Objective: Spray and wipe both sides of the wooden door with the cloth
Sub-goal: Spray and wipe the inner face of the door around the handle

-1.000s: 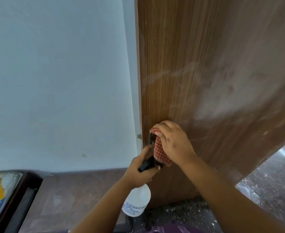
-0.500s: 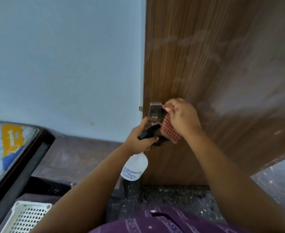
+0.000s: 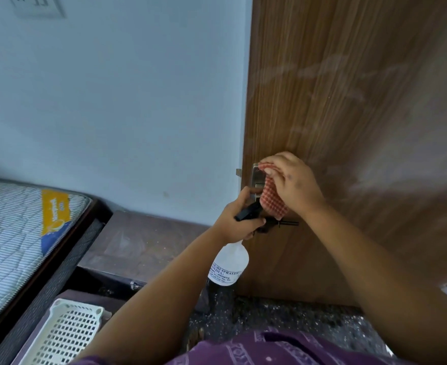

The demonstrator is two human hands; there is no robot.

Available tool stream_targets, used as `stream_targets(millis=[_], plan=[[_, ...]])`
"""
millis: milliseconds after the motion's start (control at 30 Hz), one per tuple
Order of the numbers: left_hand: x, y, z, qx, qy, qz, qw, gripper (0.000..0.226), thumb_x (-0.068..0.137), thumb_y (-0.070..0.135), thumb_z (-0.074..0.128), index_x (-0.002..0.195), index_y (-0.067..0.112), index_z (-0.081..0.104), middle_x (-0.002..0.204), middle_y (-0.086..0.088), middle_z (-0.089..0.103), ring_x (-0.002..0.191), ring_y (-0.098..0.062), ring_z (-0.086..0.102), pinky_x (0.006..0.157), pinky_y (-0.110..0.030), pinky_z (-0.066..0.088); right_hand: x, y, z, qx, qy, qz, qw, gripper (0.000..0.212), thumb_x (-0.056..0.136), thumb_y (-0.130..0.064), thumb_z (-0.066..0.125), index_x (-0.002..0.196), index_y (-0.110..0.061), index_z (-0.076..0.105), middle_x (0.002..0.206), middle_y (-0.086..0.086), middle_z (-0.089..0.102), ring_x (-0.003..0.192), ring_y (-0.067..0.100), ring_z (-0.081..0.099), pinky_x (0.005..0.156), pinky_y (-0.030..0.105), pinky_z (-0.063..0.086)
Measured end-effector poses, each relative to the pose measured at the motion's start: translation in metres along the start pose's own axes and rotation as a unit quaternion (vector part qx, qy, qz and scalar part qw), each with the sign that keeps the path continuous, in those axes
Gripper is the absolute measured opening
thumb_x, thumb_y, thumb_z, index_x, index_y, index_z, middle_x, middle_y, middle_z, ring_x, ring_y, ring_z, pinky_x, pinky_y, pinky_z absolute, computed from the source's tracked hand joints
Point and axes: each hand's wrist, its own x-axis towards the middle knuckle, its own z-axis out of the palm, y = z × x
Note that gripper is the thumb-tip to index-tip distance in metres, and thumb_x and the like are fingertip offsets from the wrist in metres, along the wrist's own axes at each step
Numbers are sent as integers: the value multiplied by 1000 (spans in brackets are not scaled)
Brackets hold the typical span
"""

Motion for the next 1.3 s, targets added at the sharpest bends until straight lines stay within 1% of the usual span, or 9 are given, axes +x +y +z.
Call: stream_targets(millis=[100,333,467,667,800,967,1133,1233,1300], plan=[[-2,0,3,-6,-1,-19,1000,59,90,0,65,133,32,41,114,-19,62,57,-23,57,56,-39,55,-9,7,-4,43,45,37,997,22,97,-14,59,115,-14,70,115,3,67,103,18,63,91,1,33],[-3,5,0,8,-5,-35,999,60,92,1,65,133,38,41,116,-8,63,57,-16,57,59,-35,57,-10,3,-23,11,-64,134,989,18,100,-24,54,113,-30,65,105,-11,61,98,11,57,73,20,44],[-3,7,-4,16,-18,-36,999,61,93,0,64,134,38,40,114,-13,60,57,-17,56,62,-35,57,-33,46,-37,52,-36,241,969,17,98,-29,57,110,-36,66,111,-6,63,105,17,56,87,31,43],[5,5,-7,2,-34,-31,999,58,92,0,66,128,39,43,117,-17,56,55,-15,55,55,-31,56,-93,53,17,355,68,439,823,27,88,-27,72,114,-31,64,114,6,66,94,22,67,66,32,56],[6,2,-9,-13,-53,-29,998,61,91,0,68,134,33,41,115,-13,61,54,-12,60,55,-25,53,-84,25,66,488,131,455,733,14,91,-20,69,102,-29,70,112,10,69,104,32,67,84,48,58],[6,3,-18,-6,-73,-23,997,68,81,7,71,139,33,44,122,-6,62,109,-23,64,93,-42,57,-52,-10,83,564,202,410,688,27,90,-4,66,111,-21,71,115,2,72,113,20,65,102,45,50],[9,9,-27,22,-109,-51,993,73,88,-5,66,142,38,40,99,-5,62,66,-21,61,57,-31,55,-51,-16,82,664,179,394,610,36,93,7,53,120,-15,66,118,7,71,109,23,68,92,40,56],[10,10,-29,26,-117,-53,991,74,89,-7,64,142,37,39,87,1,64,61,-22,58,55,-33,53,-48,-11,78,717,143,386,563,41,93,12,47,117,-16,66,108,8,74,93,22,73,71,33,60],[11,10,-30,29,-128,-55,990,72,89,-5,65,142,36,38,84,4,65,62,-20,58,55,-33,53,-48,-7,78,718,133,377,569,41,93,12,47,120,-15,65,110,9,73,96,23,72,76,35,60]])
